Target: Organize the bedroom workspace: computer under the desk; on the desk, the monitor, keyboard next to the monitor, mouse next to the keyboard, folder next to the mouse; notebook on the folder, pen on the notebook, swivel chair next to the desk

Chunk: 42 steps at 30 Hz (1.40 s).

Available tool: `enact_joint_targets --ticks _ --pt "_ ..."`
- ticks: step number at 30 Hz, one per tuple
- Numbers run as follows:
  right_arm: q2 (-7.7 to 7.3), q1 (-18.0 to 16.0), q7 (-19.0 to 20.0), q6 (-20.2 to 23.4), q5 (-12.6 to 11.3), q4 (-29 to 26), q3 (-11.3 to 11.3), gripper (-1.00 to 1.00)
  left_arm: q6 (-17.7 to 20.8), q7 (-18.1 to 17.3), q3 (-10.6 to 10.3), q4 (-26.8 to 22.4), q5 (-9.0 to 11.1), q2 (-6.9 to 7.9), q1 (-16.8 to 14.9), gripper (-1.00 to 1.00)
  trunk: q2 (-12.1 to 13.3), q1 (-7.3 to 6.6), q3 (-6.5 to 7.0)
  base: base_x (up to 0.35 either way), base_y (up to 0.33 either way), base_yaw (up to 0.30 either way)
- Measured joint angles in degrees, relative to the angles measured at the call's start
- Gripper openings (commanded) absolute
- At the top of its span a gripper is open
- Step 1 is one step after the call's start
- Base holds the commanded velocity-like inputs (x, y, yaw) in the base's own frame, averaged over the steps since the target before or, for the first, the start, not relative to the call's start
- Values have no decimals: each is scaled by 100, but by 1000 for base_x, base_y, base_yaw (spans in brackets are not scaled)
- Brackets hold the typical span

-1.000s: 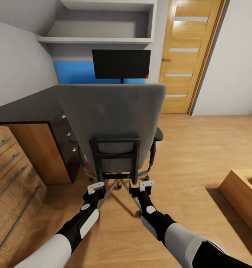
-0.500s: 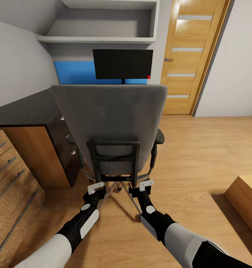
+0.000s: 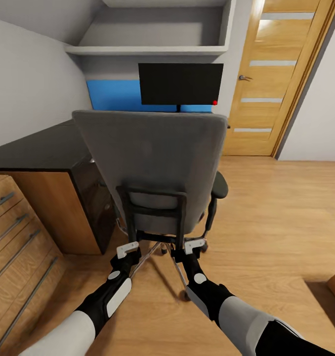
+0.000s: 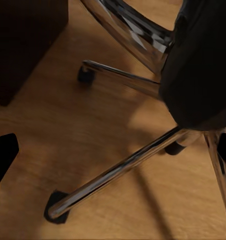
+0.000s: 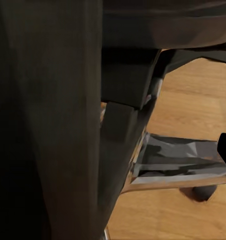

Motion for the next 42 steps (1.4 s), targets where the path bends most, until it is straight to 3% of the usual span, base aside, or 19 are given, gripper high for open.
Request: enact_joint_targets --ticks 26,42 --pt "0 -3 -42 -182 -10 3 -78 100 -10 5 10 1 -22 1 3 100 -2 -3 -79 316 0 81" --pt "0 -2 8 -86 90 -3 24 100 -3 3 -45 5 -13 -17 1 100 -1 -2 -84 319 -25 6"
